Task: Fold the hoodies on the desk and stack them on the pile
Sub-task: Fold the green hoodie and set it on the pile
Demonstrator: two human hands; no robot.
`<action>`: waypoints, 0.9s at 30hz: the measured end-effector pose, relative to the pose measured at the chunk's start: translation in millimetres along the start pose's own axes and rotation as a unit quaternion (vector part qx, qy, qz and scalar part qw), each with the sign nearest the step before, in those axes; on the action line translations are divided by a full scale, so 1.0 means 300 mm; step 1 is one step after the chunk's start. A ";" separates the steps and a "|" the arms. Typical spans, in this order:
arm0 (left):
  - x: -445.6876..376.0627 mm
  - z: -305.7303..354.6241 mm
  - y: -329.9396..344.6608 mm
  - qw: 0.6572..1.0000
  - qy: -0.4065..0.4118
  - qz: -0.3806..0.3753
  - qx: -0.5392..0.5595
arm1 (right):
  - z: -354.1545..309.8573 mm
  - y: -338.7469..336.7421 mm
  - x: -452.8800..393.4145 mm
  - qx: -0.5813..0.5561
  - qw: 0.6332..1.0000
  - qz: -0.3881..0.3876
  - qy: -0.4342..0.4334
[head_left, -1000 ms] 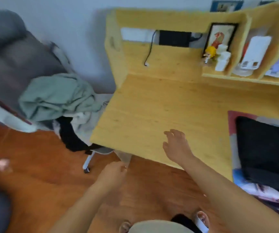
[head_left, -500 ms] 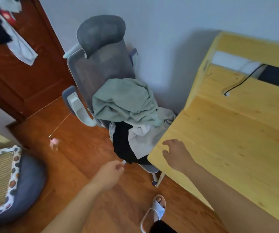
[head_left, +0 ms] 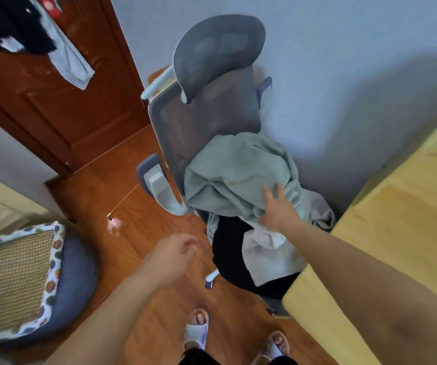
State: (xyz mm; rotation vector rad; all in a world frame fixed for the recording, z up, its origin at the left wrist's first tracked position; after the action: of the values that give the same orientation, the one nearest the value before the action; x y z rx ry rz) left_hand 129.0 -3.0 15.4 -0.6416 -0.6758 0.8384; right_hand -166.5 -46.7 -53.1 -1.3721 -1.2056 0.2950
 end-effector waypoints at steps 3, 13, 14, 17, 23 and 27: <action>-0.101 -0.070 -0.068 1.000 0.027 -0.010 -0.009 | -0.002 -0.013 -0.119 0.051 0.997 0.026 0.048; -0.391 -0.112 -0.160 0.994 0.093 -0.051 0.038 | 0.062 -0.324 0.107 -0.229 0.917 0.233 0.229; -0.413 -0.079 -0.148 0.992 0.107 -0.044 0.047 | 0.086 -0.375 0.179 -0.287 0.891 0.254 0.243; -0.475 0.057 -0.081 0.987 0.142 -0.018 0.078 | 0.126 -0.547 0.424 -0.448 0.811 0.298 0.230; -0.450 0.567 -0.156 0.937 0.316 0.138 0.065 | 0.244 -0.989 0.987 -0.474 0.733 0.458 0.167; -0.352 1.001 -0.357 0.890 0.388 0.214 0.107 | 0.535 -1.212 1.382 -0.469 0.637 0.581 0.194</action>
State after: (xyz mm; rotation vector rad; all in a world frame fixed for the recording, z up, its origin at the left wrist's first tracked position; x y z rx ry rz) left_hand -99.7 -73.6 251.0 -0.8619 0.2988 0.9467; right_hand -283.2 268.9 412.2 -2.8613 0.2008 0.2083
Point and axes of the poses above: each hand's wrist, its own x-axis away from the middle knuckle, its own y-axis out of the palm, z = x × y, the point moved 10 cm from there along -x, towards the middle knuckle, and after that the axes turned 14 degrees about y, right-handed, at the moved point
